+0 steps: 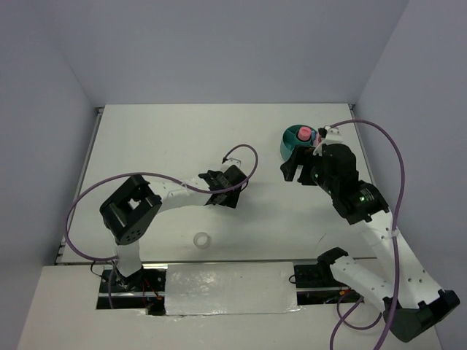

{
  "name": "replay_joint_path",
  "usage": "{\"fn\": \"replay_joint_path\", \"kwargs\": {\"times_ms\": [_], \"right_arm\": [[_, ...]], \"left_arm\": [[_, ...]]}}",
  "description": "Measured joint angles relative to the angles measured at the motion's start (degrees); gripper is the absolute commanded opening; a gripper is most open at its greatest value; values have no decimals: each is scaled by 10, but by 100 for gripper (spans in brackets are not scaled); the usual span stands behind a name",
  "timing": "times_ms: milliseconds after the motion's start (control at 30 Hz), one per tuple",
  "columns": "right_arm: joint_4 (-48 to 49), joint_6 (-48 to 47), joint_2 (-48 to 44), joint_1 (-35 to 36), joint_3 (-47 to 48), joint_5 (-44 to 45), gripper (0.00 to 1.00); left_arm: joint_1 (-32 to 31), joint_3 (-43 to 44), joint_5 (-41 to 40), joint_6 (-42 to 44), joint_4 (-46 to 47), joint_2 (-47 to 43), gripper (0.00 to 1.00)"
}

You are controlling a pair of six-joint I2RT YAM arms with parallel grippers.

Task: Sort the stationery into containers
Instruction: Pick up the stationery from the center of the board.

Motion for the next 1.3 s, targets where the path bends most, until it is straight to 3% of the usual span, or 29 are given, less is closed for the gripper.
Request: {"fn": "replay_joint_path", "kwargs": {"times_ms": [233,500,867,1000,1167,1300], "right_arm": [[8,-8,-34,5,0,-17,85],[8,-10,-50,6,0,-29,85],[9,-11,-40,7,-5,-50,85],[9,-15,-38,9,-5,-56,85],[9,-21,-38,9,-5,-60,85],[8,-24,-39,10,-5,-65,85]], "left_arm": [[12,5,-9,-21,-9,5,78],[19,1,-16,-61,-22,3,86],[19,-21,-15,-79,-19,-13,85],[19,-11,-18,-104,-28,-7,87],[19,7,-21,-150,-34,3,97],[20,15,-21,-182,-37,9,96]]}}
